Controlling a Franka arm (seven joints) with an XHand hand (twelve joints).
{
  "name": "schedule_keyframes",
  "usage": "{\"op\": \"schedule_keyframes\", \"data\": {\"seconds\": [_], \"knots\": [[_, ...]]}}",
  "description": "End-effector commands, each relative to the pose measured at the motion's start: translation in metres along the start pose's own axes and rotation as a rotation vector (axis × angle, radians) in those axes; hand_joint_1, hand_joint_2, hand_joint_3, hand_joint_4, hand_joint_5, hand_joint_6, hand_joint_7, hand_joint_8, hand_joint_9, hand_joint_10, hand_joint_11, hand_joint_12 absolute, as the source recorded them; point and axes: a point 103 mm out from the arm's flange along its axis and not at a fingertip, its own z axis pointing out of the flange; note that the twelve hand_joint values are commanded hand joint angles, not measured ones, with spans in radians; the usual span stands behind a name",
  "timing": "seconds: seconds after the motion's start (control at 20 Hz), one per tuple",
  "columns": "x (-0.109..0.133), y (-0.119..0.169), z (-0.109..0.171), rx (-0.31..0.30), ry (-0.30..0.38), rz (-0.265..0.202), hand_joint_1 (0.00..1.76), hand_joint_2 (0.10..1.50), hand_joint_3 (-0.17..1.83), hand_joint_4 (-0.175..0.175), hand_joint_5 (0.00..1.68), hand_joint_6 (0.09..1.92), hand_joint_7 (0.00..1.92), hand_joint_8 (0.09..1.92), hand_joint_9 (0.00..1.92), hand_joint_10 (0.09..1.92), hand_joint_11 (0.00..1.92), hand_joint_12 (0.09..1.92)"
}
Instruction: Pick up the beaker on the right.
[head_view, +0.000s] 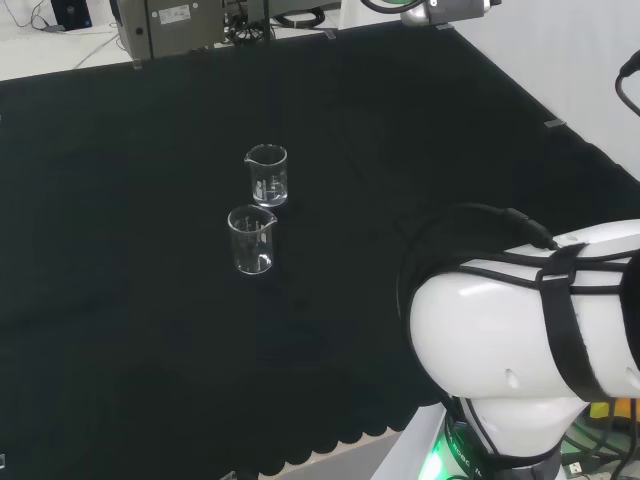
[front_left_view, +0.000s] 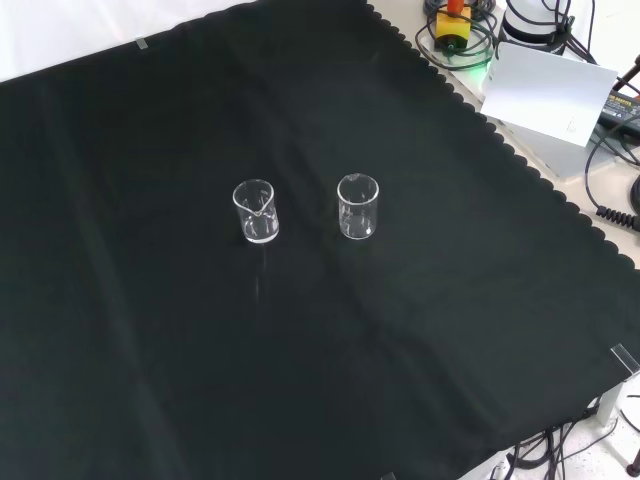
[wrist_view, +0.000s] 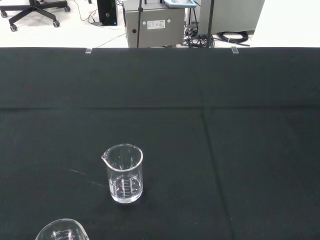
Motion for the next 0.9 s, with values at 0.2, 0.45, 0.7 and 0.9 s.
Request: {"op": "schedule_keyframes", "data": {"seconds": [0.2,0.45,0.7,0.9], "knots": [[0.0,0.002,-0.002,-0.006,-0.004,-0.002,0.02,1.15,0.47,0.035,0.16,0.09,0.0,0.33,0.09,0.58,0.0,1.31],[0.0,0.006,0.002,0.002,-0.011,0.01,0.0,1.17,0.46,0.035,0.16,0.09,0.0,0.32,0.09,0.57,0.0,1.31],[-0.001,0.012,0.009,0.009,-0.003,0.034,0.0,1.17,0.45,0.034,0.17,0.09,0.0,0.32,0.09,0.57,0.0,1.31],[0.001,0.017,0.016,0.007,-0.021,0.045,0.0,1.18,0.44,0.033,0.18,0.09,0.01,0.33,0.1,0.57,0.0,1.31]]}}
